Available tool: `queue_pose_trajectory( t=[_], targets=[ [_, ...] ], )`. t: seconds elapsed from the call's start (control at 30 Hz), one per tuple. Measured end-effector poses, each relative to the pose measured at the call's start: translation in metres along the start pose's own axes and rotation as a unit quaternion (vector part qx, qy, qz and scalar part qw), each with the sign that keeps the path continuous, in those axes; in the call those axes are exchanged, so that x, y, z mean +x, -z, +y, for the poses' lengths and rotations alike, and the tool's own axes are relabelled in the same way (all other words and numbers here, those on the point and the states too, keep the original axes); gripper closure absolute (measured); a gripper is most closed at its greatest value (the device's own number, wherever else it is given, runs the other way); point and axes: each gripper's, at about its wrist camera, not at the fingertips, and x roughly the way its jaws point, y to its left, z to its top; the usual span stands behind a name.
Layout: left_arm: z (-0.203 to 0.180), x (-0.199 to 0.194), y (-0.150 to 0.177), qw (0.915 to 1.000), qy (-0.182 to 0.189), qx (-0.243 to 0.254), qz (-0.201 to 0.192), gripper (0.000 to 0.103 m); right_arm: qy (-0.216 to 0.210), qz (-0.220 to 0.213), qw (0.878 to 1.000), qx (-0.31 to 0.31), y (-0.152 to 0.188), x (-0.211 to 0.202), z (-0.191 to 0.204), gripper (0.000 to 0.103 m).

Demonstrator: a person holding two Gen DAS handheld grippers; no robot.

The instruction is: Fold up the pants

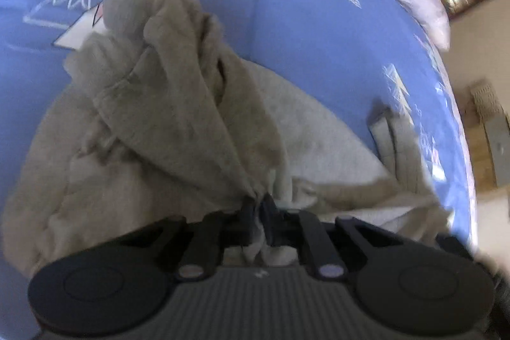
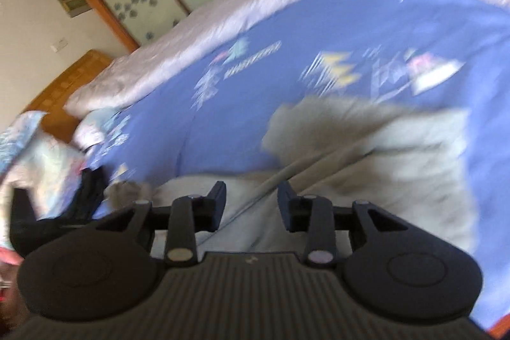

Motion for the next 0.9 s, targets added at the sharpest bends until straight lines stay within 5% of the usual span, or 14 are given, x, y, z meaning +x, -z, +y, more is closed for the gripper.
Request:
queue_pose_trajectory(
  t=[0.17,0.33,0.53,0.67,0.8,0.9],
  targets=[
    [-0.011,-0.094,-0.021,0.9868,0.105,0.007,-0.124,0.097,-0.049,0.038,0.998,0.022,0.000,0.012,0.011,0.055],
    [-0.013,-0.163,-0.010,0.9707,0.148,0.027,-0.187,0.097,-0.106,0.028,0.990,0.093,-0.012,0.017,0.008,0.052],
    [-0.008,-0.221,0.015,0.9466,0.194,0.048,-0.253,0.097,-0.159,-0.002,0.965,0.211,-0.027,0.003,-0.019,0.044],
    [-0.011,-0.255,0.023,0.9331,0.194,0.065,-0.296,0.097,-0.158,-0.033,0.976,0.149,-0.038,-0.028,0.004,0.044],
    [-0.016,-0.278,0.031,0.9242,0.198,0.069,-0.319,0.097,-0.199,-0.024,0.973,0.118,-0.041,-0.042,0.035,0.044],
    [-0.020,-0.291,0.041,0.9180,0.198,0.077,-0.335,0.097,-0.167,-0.044,0.984,0.031,-0.042,-0.046,0.067,0.044]
  ],
)
